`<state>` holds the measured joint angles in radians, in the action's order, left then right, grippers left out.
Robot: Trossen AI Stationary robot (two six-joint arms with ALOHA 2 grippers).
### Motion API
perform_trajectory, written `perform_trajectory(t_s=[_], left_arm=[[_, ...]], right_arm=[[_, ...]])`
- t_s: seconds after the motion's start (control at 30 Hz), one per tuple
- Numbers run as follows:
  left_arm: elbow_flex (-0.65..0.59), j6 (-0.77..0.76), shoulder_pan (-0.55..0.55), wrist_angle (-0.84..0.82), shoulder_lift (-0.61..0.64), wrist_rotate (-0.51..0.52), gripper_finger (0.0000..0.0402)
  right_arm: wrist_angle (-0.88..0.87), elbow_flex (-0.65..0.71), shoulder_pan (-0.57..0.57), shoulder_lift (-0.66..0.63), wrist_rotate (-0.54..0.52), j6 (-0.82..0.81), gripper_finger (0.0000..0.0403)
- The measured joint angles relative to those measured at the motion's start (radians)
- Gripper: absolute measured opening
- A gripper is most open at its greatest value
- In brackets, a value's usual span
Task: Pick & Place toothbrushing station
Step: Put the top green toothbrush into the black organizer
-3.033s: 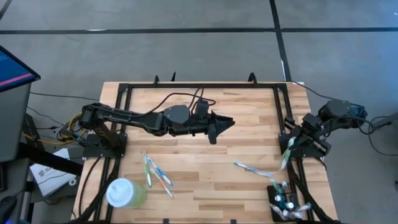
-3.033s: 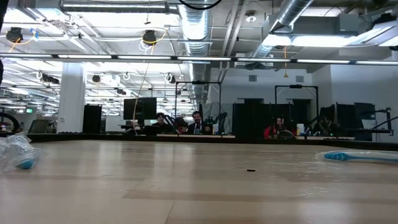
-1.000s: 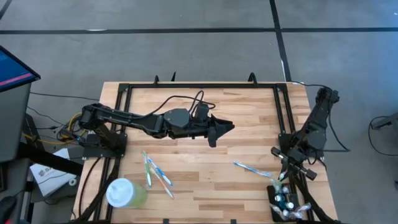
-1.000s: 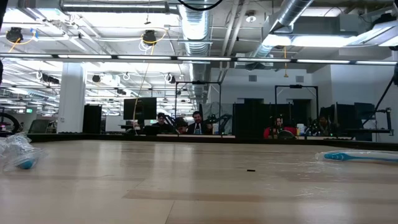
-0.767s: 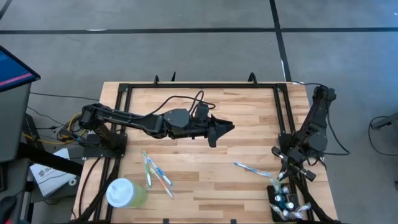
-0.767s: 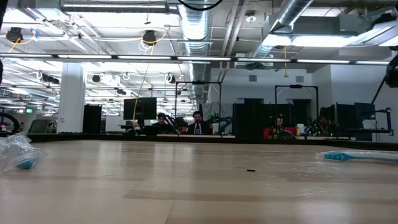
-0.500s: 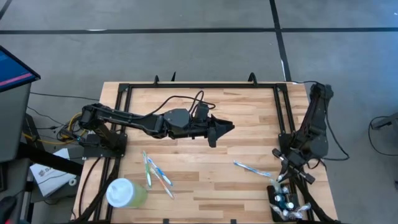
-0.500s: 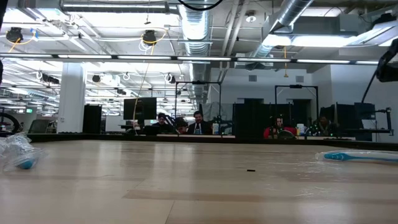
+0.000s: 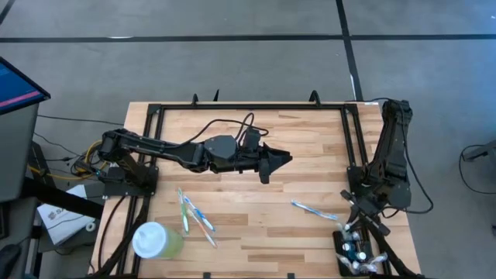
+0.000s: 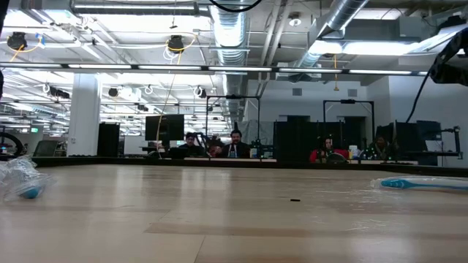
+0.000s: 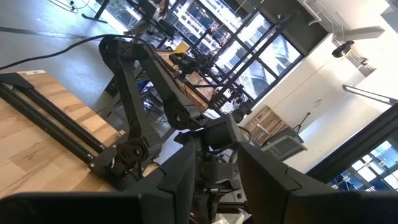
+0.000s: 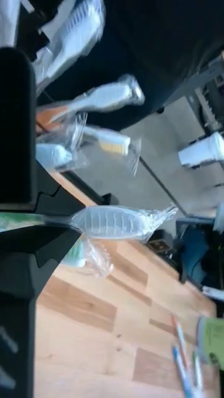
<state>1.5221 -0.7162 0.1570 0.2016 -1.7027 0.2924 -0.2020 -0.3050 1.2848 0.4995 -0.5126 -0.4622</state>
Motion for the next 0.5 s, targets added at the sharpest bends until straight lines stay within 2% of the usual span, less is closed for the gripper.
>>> perform_trajectory(t_s=[0.23,0.5], left_arm=[[0.0,0.0,0.0,0.0,0.0,0.001,0.0115],[0.0,-0.005,0.0,0.0,0.0,0.005,0.0115]], right_arm=[[-0.074,-0.001,0.004,0.043,-0.014,-0.092,0.0013],[-0.078,-0.001,0.012,0.062,-0.013,-0.104,0.0015]])
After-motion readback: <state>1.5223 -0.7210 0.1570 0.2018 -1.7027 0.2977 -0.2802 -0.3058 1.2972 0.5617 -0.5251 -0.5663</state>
